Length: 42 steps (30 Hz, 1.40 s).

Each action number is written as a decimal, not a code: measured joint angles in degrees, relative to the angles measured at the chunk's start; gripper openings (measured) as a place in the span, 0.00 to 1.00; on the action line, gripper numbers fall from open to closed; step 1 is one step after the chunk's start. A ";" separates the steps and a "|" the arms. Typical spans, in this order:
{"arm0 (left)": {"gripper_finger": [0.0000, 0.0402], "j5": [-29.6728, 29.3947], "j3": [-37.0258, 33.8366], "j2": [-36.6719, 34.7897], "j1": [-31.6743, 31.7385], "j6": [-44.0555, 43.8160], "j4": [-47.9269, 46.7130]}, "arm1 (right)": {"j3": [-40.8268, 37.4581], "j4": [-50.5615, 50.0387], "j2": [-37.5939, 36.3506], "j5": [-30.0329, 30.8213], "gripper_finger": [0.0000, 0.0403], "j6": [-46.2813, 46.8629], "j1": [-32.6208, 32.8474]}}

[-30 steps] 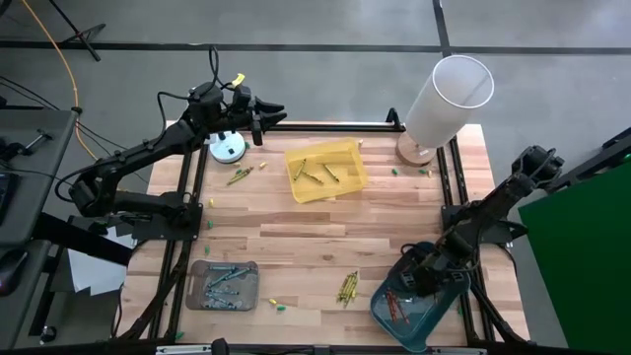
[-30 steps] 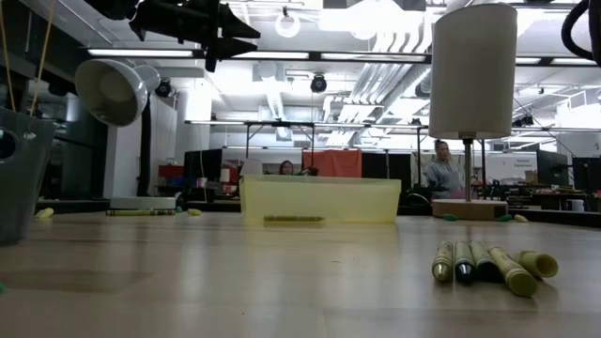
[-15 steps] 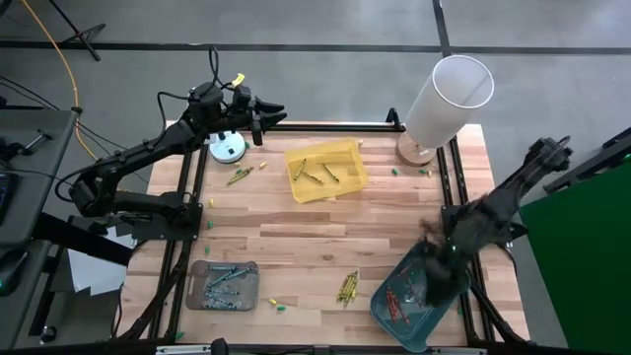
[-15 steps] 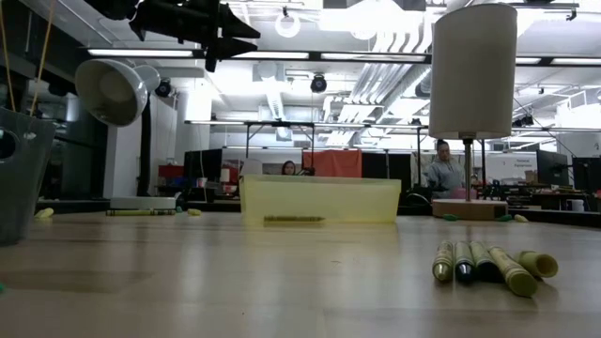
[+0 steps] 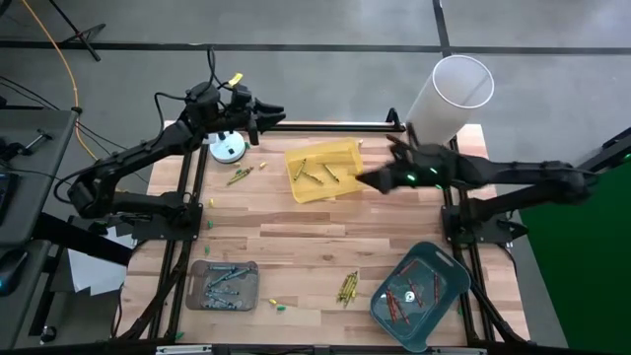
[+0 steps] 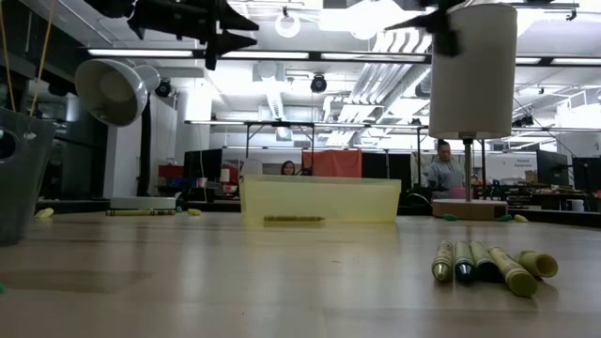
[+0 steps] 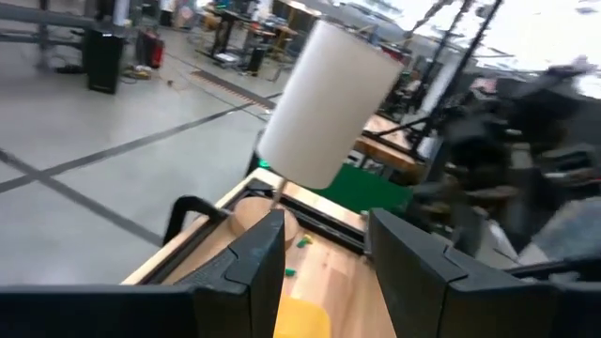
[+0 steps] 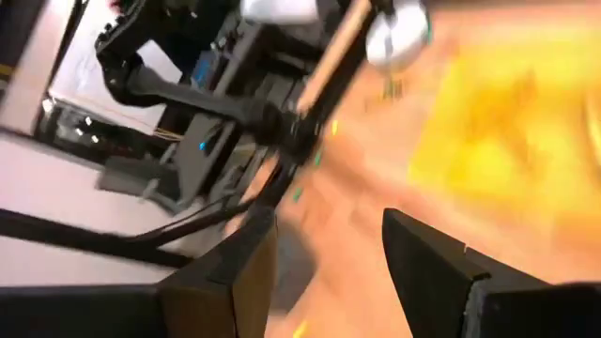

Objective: Sort crayons
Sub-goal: Put the green crayon into the yellow bin

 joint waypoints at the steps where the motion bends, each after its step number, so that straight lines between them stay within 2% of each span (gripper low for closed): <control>1: 0.36 1.00 0.00 -0.23 -0.02 -0.01 0.04 | 0.00 3.29 2.21 -1.59 0.46 -4.34 -2.27; 4: 0.36 2.35 0.00 -0.57 -0.50 -1.05 0.01 | 0.00 14.63 8.92 -7.36 0.46 -14.81 -7.54; 7: 0.36 2.45 0.00 -0.69 -1.27 -2.32 -0.05 | 0.00 23.69 14.57 -13.39 0.46 -20.88 -11.21; 13: 0.36 2.46 0.00 -0.79 -3.86 -2.43 -0.08 | 0.37 27.33 21.18 -24.80 0.46 -25.77 -15.14; 17: 0.36 2.23 0.00 -0.83 -6.49 -4.39 -0.81 | 0.81 27.85 22.85 -27.77 0.46 -31.99 -15.42; 20: 0.36 0.13 0.00 -1.45 -9.27 -5.28 -4.31 | 0.83 27.71 23.36 -27.84 0.46 -35.92 -15.46; 23: 0.36 -4.62 0.00 -2.72 -12.93 -3.52 -12.79 | 0.83 27.41 23.36 -27.66 0.46 -37.39 -15.59; 26: 0.36 -12.10 0.02 -4.17 -17.07 -0.49 -27.15 | 0.83 27.52 23.36 -27.37 0.46 -36.99 -15.59; 29: 0.36 -22.35 0.02 -4.04 -20.98 -1.16 -44.02 | 0.83 27.55 23.36 -26.92 0.46 -34.72 -15.59; 32: 0.36 -31.79 -0.06 -1.76 -23.63 -5.63 -58.43 | 0.83 27.86 23.36 -22.41 0.46 -31.15 -15.52; 34: 0.36 -35.55 -0.76 0.22 -24.15 -8.60 -64.61 | 0.85 28.70 23.34 -18.61 0.46 -28.32 -15.55; 38: 0.36 -36.79 -5.36 3.90 -22.76 -7.92 -64.82 | 0.87 30.33 23.34 -11.21 0.46 -22.68 -15.55; 42: 0.36 -36.03 -10.06 7.90 -19.94 -4.03 -59.93 | 0.87 32.45 23.31 -8.08 0.46 -18.74 -15.52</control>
